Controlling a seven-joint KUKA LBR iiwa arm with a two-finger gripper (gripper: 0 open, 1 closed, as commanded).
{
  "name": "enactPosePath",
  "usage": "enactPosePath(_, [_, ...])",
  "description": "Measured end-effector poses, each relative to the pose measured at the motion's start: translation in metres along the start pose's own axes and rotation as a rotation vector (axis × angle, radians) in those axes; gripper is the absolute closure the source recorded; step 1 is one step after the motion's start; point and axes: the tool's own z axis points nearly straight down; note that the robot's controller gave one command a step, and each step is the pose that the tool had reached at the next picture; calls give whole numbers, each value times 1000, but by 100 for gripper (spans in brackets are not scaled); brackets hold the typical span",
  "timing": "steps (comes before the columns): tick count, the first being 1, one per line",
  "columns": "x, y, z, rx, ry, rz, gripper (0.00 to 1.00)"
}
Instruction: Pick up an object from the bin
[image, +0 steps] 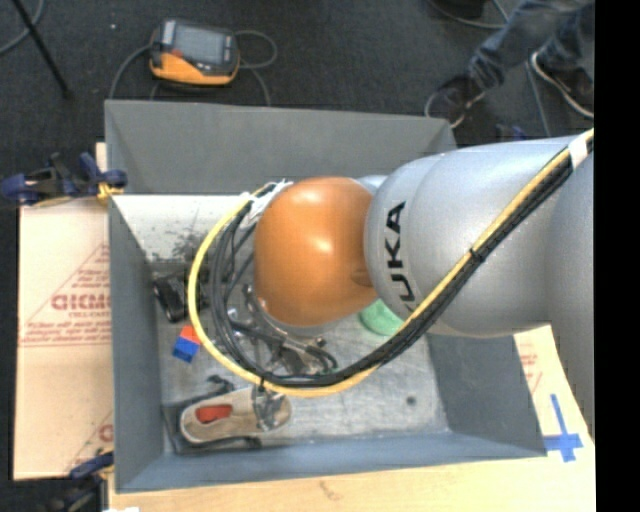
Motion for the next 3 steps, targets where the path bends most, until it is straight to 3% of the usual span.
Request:
enactPosePath(1, [-16, -39, 119, -2, -7, 75, 100])
enactPosePath(2, [-16, -39, 119, -2, -7, 75, 100])
enactPosePath(3, [-17, -62, -9, 1, 0, 69, 100])
